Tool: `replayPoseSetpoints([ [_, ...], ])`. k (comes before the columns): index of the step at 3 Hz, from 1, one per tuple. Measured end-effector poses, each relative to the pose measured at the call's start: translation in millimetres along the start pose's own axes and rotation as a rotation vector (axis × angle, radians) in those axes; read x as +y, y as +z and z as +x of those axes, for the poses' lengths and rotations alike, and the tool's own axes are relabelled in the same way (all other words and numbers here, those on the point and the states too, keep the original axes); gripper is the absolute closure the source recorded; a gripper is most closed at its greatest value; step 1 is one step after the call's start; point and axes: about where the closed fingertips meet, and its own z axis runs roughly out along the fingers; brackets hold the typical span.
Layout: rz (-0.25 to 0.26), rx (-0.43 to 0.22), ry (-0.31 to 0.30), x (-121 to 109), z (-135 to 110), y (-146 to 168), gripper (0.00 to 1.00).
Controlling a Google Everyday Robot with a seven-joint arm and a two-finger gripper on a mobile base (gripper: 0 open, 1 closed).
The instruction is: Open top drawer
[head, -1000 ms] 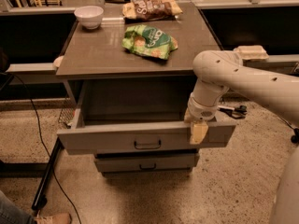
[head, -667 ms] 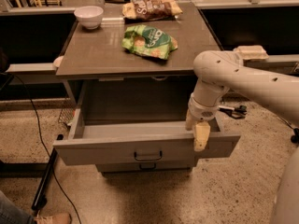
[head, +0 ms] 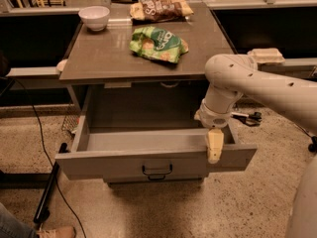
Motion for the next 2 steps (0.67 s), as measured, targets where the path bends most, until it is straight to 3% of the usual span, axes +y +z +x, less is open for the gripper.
replayPoseSetpoints([
  [1, 0.018, -0.023, -0.055, 2, 1, -23, 0.0],
  [2, 0.064, -0.042, -0.115, 8, 6, -78, 0.0],
])
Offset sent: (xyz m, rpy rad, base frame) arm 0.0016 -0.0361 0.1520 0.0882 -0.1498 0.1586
